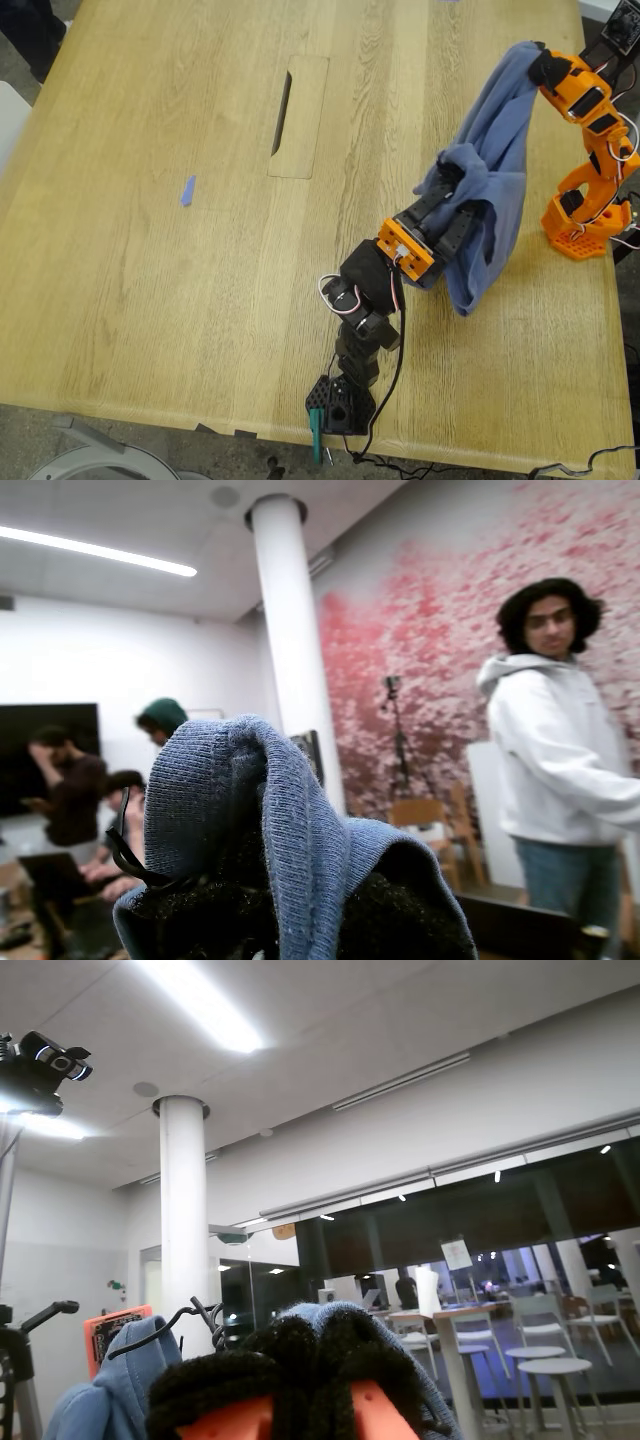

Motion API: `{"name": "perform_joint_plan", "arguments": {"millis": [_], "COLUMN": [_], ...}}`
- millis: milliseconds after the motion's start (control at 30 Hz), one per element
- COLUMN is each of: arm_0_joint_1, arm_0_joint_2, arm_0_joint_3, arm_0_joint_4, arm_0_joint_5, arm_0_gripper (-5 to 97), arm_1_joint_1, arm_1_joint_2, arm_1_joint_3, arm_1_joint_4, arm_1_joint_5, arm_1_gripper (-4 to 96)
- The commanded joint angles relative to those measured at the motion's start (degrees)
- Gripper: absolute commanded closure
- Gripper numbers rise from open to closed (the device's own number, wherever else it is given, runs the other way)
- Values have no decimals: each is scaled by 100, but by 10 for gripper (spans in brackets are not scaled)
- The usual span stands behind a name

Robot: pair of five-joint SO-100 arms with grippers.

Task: Fold a T-shirt

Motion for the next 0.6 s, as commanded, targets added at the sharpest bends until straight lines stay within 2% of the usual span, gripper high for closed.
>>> {"name": "perform_joint_plan", "arguments": {"millis": [0,367,567], "arm_0_joint_1": [378,1169,1521], "arm_0_joint_2": [369,422,475], "arm_0_joint_3": [-158,-18,-167], "arm_0_joint_4": [211,817,1512], "arm_0_joint_5": [-97,-132,-439], "arm_0_gripper": [919,920,920], "arm_1_joint_1": [-79,-290,-299], "arm_1_joint_2": [404,668,870], "arm_1_joint_3": [-308,-343,-316], "arm_1_joint_4": [185,817,1406], "arm_1_joint_5": [9,-44,-35], "arm_1_gripper": [913,913,913]}}
